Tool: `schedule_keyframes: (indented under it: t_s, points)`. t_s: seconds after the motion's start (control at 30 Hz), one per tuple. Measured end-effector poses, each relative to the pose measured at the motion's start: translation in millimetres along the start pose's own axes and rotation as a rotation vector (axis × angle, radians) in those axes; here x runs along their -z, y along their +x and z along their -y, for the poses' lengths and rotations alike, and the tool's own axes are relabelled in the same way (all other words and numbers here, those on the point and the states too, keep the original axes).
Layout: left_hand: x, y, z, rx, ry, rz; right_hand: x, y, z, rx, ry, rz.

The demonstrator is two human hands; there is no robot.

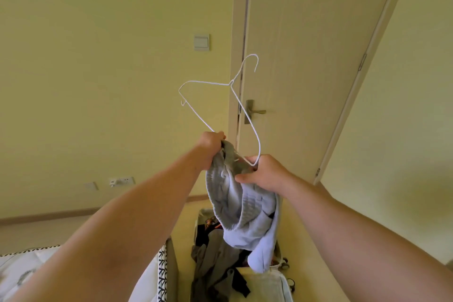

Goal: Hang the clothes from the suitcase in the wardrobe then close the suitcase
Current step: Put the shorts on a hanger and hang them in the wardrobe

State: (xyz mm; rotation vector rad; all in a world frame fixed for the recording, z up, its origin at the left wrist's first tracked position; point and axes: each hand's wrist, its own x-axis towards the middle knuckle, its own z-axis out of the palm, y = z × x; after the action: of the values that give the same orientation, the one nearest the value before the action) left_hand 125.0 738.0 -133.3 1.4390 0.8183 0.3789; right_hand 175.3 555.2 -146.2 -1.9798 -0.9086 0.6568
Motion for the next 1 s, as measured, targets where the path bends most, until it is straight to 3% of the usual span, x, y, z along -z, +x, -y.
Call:
schedule_keyframes:
  t_s: [0.2, 0.37, 0.6, 0.7, 0.9, 1.0]
  points:
    - [21.3, 9.8, -7.8, -0.194, 0.154, -0.033, 8.0, -1.9, -3.5, -0.029, 0.082, -0.151]
    - [27.2, 13.6, -3.8, -0.331, 0.401, -0.028, 22.0, -8.0, 1.8, -0.028, 0.236, -0.153]
    - [18.2, 10.6, 17.7, -0.427, 0.712, 0.004, 12.2, 8.0, 1.2, -0.050, 0.164, -0.249]
    - [19.2, 7.5, 23.1, -0.417, 0.824, 0.036, 8.6, 12.5, -1.4, -0.022, 0.070, -0.306]
    - [33.3, 2.8, 24.7, -0.292, 0.820, 0.106, 9.6, 16.0, -12.0, -0.029, -0.017, -0.362]
    - [38.6, 9.3, 29.2, -0.283, 0.995, 0.124, 10.8, 18.0, -14.9, -0.029, -0.083, -0.361]
